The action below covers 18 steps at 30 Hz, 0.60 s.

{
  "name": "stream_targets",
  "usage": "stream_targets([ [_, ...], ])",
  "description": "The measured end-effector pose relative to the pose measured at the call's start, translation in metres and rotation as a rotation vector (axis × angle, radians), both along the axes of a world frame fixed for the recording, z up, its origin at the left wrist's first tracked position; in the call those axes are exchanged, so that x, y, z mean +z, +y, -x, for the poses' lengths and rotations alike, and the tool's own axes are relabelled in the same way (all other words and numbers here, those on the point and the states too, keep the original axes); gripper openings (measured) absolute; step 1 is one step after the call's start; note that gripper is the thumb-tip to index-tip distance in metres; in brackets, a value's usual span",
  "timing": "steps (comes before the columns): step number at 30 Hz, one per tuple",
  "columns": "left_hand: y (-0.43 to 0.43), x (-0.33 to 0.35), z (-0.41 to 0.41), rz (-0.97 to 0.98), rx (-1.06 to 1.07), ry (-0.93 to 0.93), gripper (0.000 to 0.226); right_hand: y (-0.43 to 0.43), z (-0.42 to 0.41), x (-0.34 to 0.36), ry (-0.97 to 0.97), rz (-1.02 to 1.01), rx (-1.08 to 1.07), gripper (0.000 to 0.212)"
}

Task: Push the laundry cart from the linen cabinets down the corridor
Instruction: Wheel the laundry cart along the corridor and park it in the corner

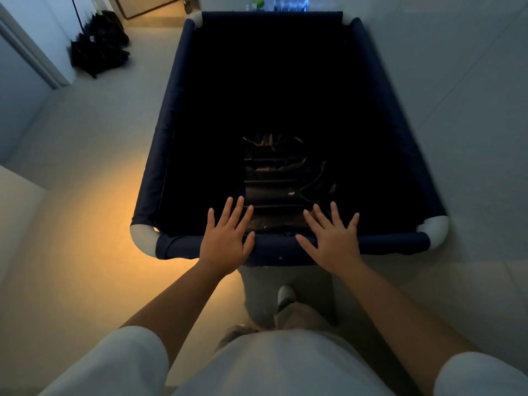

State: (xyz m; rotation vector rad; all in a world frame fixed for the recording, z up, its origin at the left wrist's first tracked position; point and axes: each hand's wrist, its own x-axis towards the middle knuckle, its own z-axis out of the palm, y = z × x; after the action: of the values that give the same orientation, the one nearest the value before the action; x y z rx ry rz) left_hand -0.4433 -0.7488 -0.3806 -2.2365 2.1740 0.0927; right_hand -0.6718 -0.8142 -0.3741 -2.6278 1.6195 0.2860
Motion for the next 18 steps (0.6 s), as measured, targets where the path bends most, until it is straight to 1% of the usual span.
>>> stream_targets([
  [4, -0.002, 0.000, 0.000, -0.002, 0.005, 0.010, 0.057, -0.002, -0.001, -0.001, 0.004, 0.002, 0.009, 0.085],
  [8, -0.008, 0.003, -0.002, 0.005, 0.003, 0.023, 0.064, -0.007, -0.003, 0.000, -0.005, -0.002, 0.015, 0.085],
  [14, -0.017, 0.003, -0.008, 0.021, 0.012, 0.008, 0.066, -0.016, -0.010, 0.000, -0.029, 0.008, 0.024, 0.085],
  [18, -0.026, 0.006, -0.016, 0.015, 0.007, 0.000, 0.063, -0.024, -0.019, 0.001, -0.054, 0.018, 0.018, 0.074],
])
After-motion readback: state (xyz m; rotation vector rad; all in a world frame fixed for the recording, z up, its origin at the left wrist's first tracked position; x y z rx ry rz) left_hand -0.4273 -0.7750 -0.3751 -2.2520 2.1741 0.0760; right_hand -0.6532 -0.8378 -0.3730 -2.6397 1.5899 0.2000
